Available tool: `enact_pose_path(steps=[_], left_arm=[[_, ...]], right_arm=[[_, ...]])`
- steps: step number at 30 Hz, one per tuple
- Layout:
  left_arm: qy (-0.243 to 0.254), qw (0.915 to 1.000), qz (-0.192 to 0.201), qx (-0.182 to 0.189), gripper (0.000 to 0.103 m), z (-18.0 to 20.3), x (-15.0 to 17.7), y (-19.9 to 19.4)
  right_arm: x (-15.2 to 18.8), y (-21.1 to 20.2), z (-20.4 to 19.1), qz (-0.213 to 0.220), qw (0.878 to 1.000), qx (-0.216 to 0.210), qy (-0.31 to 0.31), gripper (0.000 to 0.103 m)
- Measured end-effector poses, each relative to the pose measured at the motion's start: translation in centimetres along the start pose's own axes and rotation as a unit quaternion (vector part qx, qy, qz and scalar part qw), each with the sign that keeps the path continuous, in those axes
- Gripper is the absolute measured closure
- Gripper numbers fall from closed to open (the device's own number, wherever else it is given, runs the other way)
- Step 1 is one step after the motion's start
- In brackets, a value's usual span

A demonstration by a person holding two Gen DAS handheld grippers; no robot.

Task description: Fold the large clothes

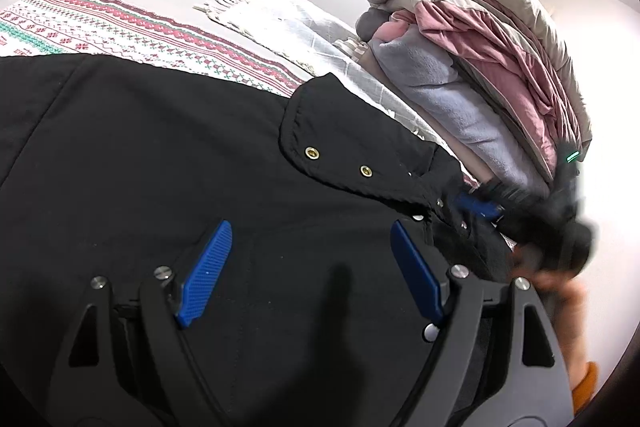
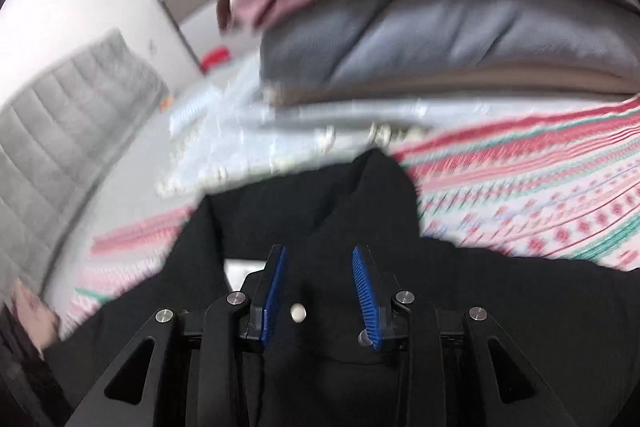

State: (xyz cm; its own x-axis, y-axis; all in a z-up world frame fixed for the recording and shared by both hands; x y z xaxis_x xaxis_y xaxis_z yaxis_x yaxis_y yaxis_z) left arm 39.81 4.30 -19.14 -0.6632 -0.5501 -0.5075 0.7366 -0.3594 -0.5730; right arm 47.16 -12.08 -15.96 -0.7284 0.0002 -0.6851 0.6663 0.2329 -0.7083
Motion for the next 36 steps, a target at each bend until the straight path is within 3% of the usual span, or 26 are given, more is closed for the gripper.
enact_pose_path(steps=[2, 4, 7, 10, 11, 13, 17, 23, 29, 36], left_arm=[[0.000, 1.0000, -0.001, 0.002, 0.021, 0.0, 0.0, 0.0], [0.002, 1.0000, 0.000, 0.000, 0.021, 0.0, 0.1, 0.1], [0.009, 0.9999, 0.002, -0.008, 0.021, 0.2, 0.3, 0.0], [0.015, 0.9997, 0.005, -0.020, 0.021, 0.5, 0.0, -0.4], [0.022, 0.9993, 0.009, -0.028, 0.021, 0.7, -0.2, -0.8], [0.031, 0.9976, 0.024, -0.057, 0.021, 0.8, -0.5, -2.2], [0.045, 0.9951, 0.012, -0.087, 0.020, 0.9, 0.0, -5.5], [0.049, 0.9898, -0.006, -0.134, 0.006, -0.8, 0.9, -11.9], [0.028, 0.9808, -0.051, -0.186, 0.005, -4.9, 2.1, -17.3], [-0.014, 0.9709, -0.051, -0.234, 0.004, -11.6, 2.5, -22.5]], right_arm=[[2.4, 1.7, 1.9, -0.030, 0.999, 0.036, 0.000, 0.072], [3.8, 1.5, 2.8, -0.012, 1.000, 0.021, 0.007, 0.078], [4.4, -0.2, 2.9, -0.023, 0.999, 0.046, -0.014, 0.080], [5.2, -3.3, 2.5, -0.034, 0.997, 0.068, -0.012, 0.057], [5.7, -4.8, 2.5, -0.025, 0.998, 0.057, -0.005, 0.045], [7.2, -8.1, 2.2, -0.008, 0.999, 0.042, -0.002, 0.035], [10.1, -13.7, 2.1, -0.001, 0.997, 0.066, -0.032, 0.031], [13.7, -20.5, 1.5, -0.014, 0.993, 0.113, -0.024, 0.029], [15.5, -24.8, -0.9, -0.016, 0.992, 0.122, -0.033, 0.018], [18.3, -26.7, -3.6, -0.031, 0.990, 0.121, -0.062, 0.016]])
Point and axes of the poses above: each gripper's, at about its wrist camera, not at the fingertips, and y roughly the way its jaws point, z to its right, x to its underside, the point moved 7 cm from there along y, roughly the way its jaws point, and after that the axes turned 12 degrees about -y, right-handed, at the moved point
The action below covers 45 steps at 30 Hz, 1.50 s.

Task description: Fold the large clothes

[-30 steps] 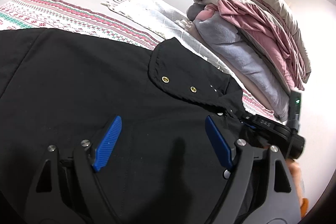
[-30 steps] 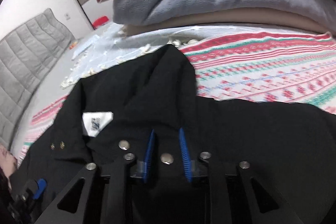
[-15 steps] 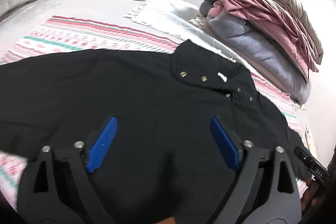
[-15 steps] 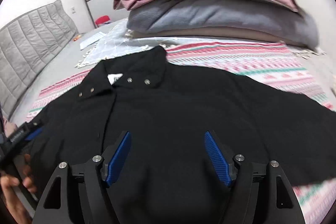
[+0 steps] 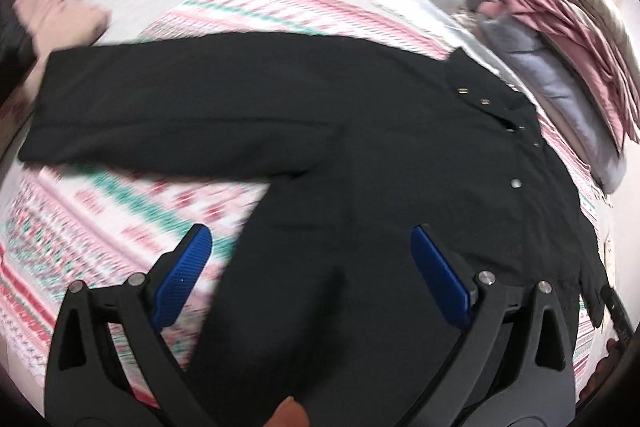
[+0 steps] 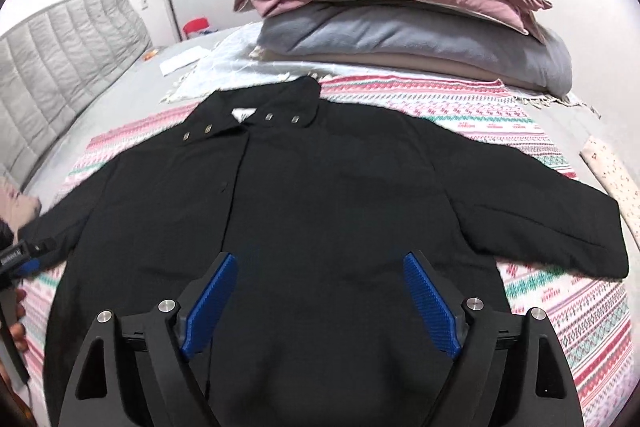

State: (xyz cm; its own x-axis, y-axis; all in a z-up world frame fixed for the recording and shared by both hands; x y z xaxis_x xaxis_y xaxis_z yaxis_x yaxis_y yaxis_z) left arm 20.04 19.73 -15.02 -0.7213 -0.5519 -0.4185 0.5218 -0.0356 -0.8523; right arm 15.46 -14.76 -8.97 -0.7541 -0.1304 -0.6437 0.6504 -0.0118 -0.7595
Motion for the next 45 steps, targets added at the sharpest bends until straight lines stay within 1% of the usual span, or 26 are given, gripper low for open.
enact_pose_path(steps=[2, 4, 5, 7, 10, 11, 12, 14, 16, 18, 20, 21, 22, 23, 24, 25, 26, 27, 28, 30, 32, 34, 36, 40, 42, 45], left_arm=[[-0.021, 0.9997, -0.009, -0.009, 0.004, -2.9, -0.2, 0.3], [-0.049, 0.9985, -0.015, -0.018, 0.004, -5.7, -0.6, 0.8], [-0.070, 0.9973, -0.015, -0.017, 0.004, -7.4, -1.0, 1.1], [-0.105, 0.9944, -0.006, -0.004, 0.004, -10.0, -1.7, 1.6], [-0.154, 0.9879, -0.010, 0.001, 0.004, -13.7, -2.5, 3.6], [-0.162, 0.9867, -0.008, 0.006, 0.004, -14.3, -2.8, 4.1], [-0.166, 0.9860, 0.001, 0.014, 0.004, -14.7, -3.2, 4.3], [-0.168, 0.9847, 0.035, 0.030, 0.004, -15.1, -4.6, 4.1], [-0.176, 0.9823, 0.052, 0.038, 0.004, -15.4, -5.7, 4.2], [-0.202, 0.9749, 0.078, 0.052, 0.007, -16.2, -7.1, 4.4], [-0.239, 0.9639, 0.099, 0.062, 0.010, -17.4, -8.3, 4.5], [-0.256, 0.9588, 0.106, 0.065, 0.018, -17.9, -8.8, 4.5], [-0.276, 0.9527, 0.113, 0.059, 0.023, -18.6, -9.2, 4.5], [-0.288, 0.9494, 0.115, 0.049, 0.037, -19.2, -9.7, 4.6], [-0.299, 0.9468, 0.115, 0.036, 0.056, -19.8, -9.9, 4.7], [-0.309, 0.9439, 0.116, 0.020, 0.068, -20.2, -10.0, 4.7], [-0.320, 0.9399, 0.118, 0.006, 0.086, -20.9, -10.1, 4.4], [-0.330, 0.9363, 0.118, 0.013, 0.090, -20.9, -10.3, 4.0], [-0.331, 0.9354, 0.124, 0.017, 0.092, -20.9, -10.4, 3.5], [-0.296, 0.9430, 0.152, 0.003, 0.093, -19.2, -11.1, 1.6], [-0.242, 0.9517, 0.188, -0.017, 0.094, -16.5, -11.9, -0.6], [-0.206, 0.9556, 0.210, -0.016, 0.094, -13.9, -12.8, -2.1], [-0.169, 0.9590, 0.227, 0.001, 0.094, -10.7, -13.6, -3.8], [-0.082, 0.9643, 0.248, 0.043, 0.095, -3.1, -13.5, -7.0], [-0.050, 0.9649, 0.250, 0.066, 0.095, 0.3, -13.2, -7.8], [-0.004, 0.9651, 0.241, 0.103, 0.095, 5.4, -11.9, -8.7]], right_arm=[[1.0, 0.4, -0.8, -0.001, 1.000, -0.007, -0.009, 0.016], [1.9, 1.2, -0.9, -0.003, 1.000, 0.000, -0.003, 0.016], [2.3, 1.8, -1.1, -0.014, 1.000, 0.002, -0.001, 0.016], [2.7, 2.8, -1.7, -0.029, 0.999, -0.011, -0.012, 0.016], [3.1, 3.5, -2.1, -0.028, 0.999, -0.009, -0.021, 0.016], [3.2, 3.9, -2.2, -0.030, 0.999, -0.009, -0.022, 0.016], [3.4, 4.1, -2.3, -0.033, 0.999, -0.010, -0.021, 0.016], [3.9, 4.9, -2.5, -0.046, 0.999, -0.017, -0.022, 0.016], [4.2, 5.6, -2.6, -0.055, 0.998, -0.018, -0.025, 0.016], [4.5, 6.3, -2.6, -0.062, 0.998, -0.013, -0.031, 0.016], [4.6, 6.7, -2.5, -0.067, 0.997, -0.007, -0.036, 0.016], [4.7, 6.8, -2.5, -0.068, 0.997, -0.006, -0.039, 0.016], [4.7, 6.9, -2.4, -0.068, 0.997, -0.005, -0.041, 0.016], [4.7, 6.9, -2.2, -0.068, 0.997, -0.003, -0.042, 0.016], [4.7, 6.8, -2.0, -0.066, 0.997, -0.002, -0.041, 0.016], [4.6, 6.7, -1.8, -0.065, 0.997, -0.001, -0.040, 0.016], [4.5, 6.6, -1.5, -0.062, 0.997, 0.000, -0.036, 0.016], [4.4, 6.5, -1.2, -0.059, 0.998, 0.000, -0.032, 0.016], [4.3, 6.5, -1.0, -0.058, 0.998, -0.002, -0.030, 0.016], [4.1, 6.4, -0.5, -0.056, 0.998, -0.005, -0.024, 0.016], [4.0, 6.2, 0.0, -0.054, 0.998, -0.007, -0.018, 0.016], [4.0, 6.1, 0.3, -0.052, 0.999, -0.011, -0.010, 0.016], [4.0, 5.9, 0.5, -0.050, 0.999, -0.015, -0.005, 0.016], [3.8, 5.6, 0.6, -0.046, 0.999, -0.020, 0.000, 0.016], [3.7, 5.4, 0.5, -0.041, 0.999, -0.020, -0.004, 0.016], [3.5, 5.2, 0.3, -0.038, 0.999, -0.018, -0.011, 0.016]])
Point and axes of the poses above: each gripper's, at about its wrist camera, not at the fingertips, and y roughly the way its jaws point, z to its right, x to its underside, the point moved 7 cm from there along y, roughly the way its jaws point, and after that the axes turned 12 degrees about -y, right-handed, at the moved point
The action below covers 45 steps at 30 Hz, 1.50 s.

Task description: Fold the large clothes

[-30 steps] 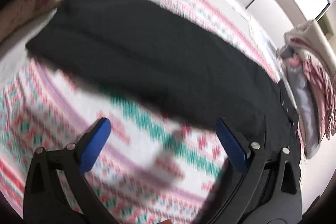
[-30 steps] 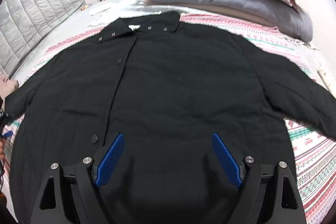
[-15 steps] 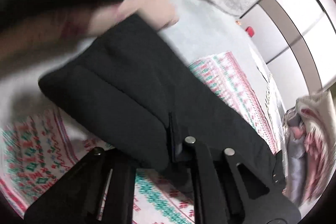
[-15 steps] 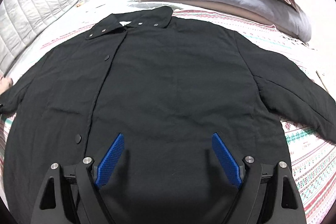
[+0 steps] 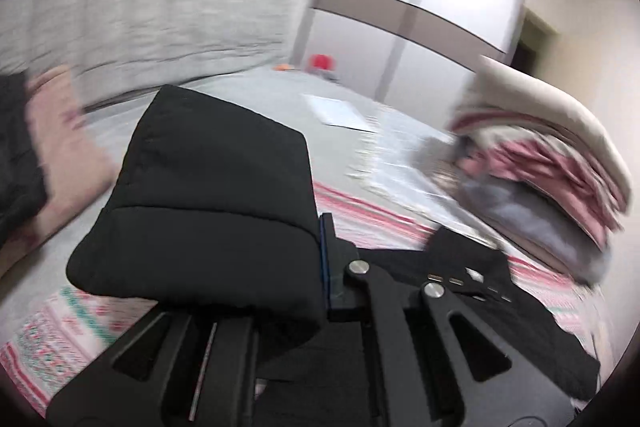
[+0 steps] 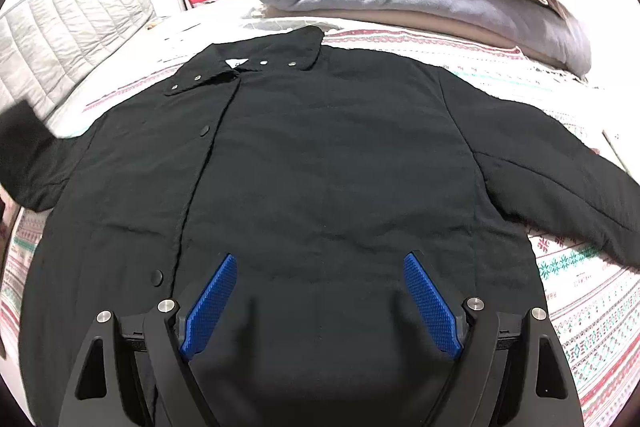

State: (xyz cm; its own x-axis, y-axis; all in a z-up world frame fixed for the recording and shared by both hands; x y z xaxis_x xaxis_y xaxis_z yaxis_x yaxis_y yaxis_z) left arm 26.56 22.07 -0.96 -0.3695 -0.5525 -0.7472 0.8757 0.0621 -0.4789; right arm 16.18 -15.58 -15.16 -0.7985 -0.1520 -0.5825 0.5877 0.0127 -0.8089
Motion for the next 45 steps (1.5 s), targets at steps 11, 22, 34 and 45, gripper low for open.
enact_pose_path(steps=[11, 22, 34, 45], left_arm=[[0.146, 0.9715, -0.136, 0.128, 0.093, 14.1, 13.5, 2.5], [0.237, 0.9034, -0.325, 0.149, 0.037, 11.9, 27.2, 4.1], [0.132, 0.9779, -0.153, 0.054, 0.021, 0.5, 13.0, 4.2], [0.091, 0.9825, -0.148, 0.067, 0.078, -3.1, 14.6, 7.3]], right_arm=[[0.1, 0.7, 0.2, -0.005, 1.000, -0.004, 0.006, 0.016], [0.4, 1.2, 0.9, -0.005, 0.999, -0.029, 0.026, 0.016], [-3.8, 5.1, -4.6, -0.014, 0.948, -0.272, 0.167, 0.017], [-11.7, 4.6, -7.7, 0.078, 0.983, -0.158, 0.045, 0.093]])
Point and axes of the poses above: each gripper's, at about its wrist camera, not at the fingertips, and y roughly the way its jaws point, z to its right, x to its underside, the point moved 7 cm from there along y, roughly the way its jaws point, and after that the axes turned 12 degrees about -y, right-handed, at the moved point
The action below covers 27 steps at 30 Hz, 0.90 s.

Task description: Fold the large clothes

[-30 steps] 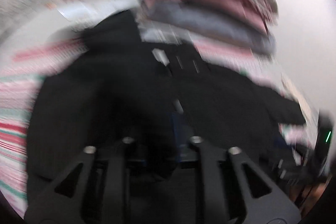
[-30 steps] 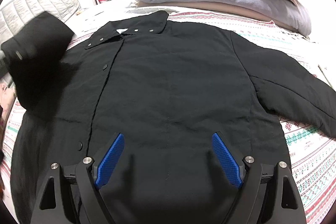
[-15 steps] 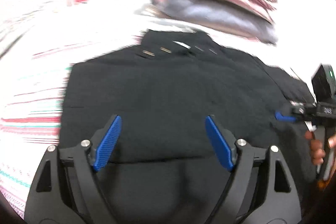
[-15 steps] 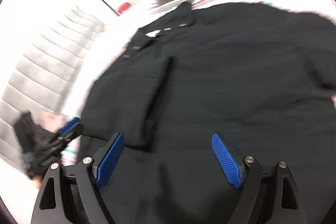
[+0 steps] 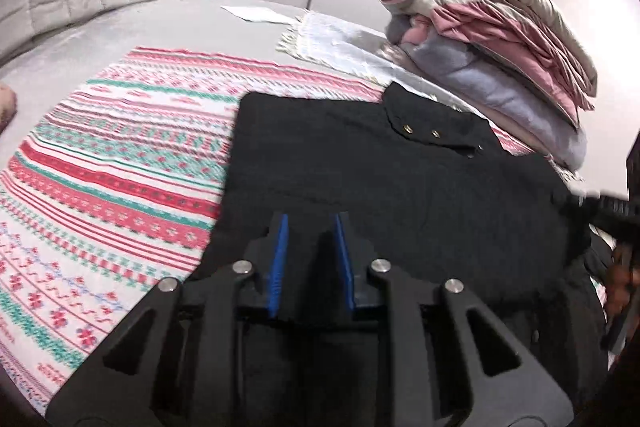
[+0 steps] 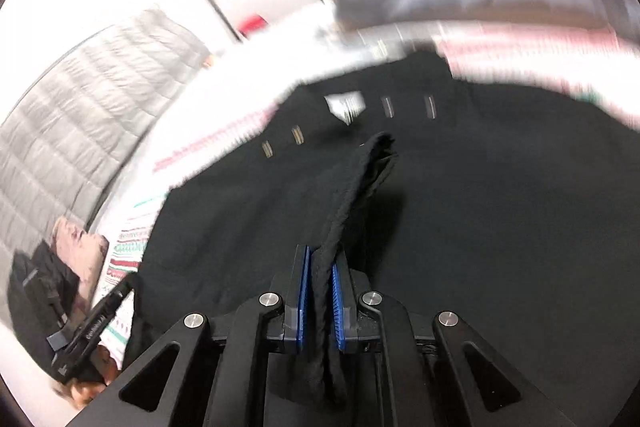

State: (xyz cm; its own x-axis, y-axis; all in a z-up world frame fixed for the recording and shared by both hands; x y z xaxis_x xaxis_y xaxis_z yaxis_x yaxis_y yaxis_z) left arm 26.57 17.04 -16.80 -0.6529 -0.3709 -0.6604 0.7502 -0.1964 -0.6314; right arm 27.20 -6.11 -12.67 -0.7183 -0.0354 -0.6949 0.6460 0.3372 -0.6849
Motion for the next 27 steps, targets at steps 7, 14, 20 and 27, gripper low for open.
enact_pose_path(steps=[7, 14, 20, 27], left_arm=[[0.040, 0.9972, -0.041, -0.047, 0.077, 1.0, 2.3, 2.6], [0.107, 0.9914, -0.069, -0.030, 0.002, 4.2, 4.3, 2.8], [0.126, 0.9872, -0.073, -0.065, 0.002, 5.3, 5.0, 2.6], [0.006, 0.9985, -0.052, -0.016, 0.002, 6.3, 4.4, -1.7]], right_arm=[[3.7, 4.8, 5.5, -0.104, 0.976, 0.177, -0.066, 0.090], [6.7, -1.2, 6.6, -0.057, 0.995, 0.072, 0.047, 0.035], [8.1, -8.4, 9.8, -0.015, 0.988, 0.123, 0.094, 0.024], [9.6, -14.6, 17.3, -0.002, 0.962, 0.217, 0.164, 0.024]])
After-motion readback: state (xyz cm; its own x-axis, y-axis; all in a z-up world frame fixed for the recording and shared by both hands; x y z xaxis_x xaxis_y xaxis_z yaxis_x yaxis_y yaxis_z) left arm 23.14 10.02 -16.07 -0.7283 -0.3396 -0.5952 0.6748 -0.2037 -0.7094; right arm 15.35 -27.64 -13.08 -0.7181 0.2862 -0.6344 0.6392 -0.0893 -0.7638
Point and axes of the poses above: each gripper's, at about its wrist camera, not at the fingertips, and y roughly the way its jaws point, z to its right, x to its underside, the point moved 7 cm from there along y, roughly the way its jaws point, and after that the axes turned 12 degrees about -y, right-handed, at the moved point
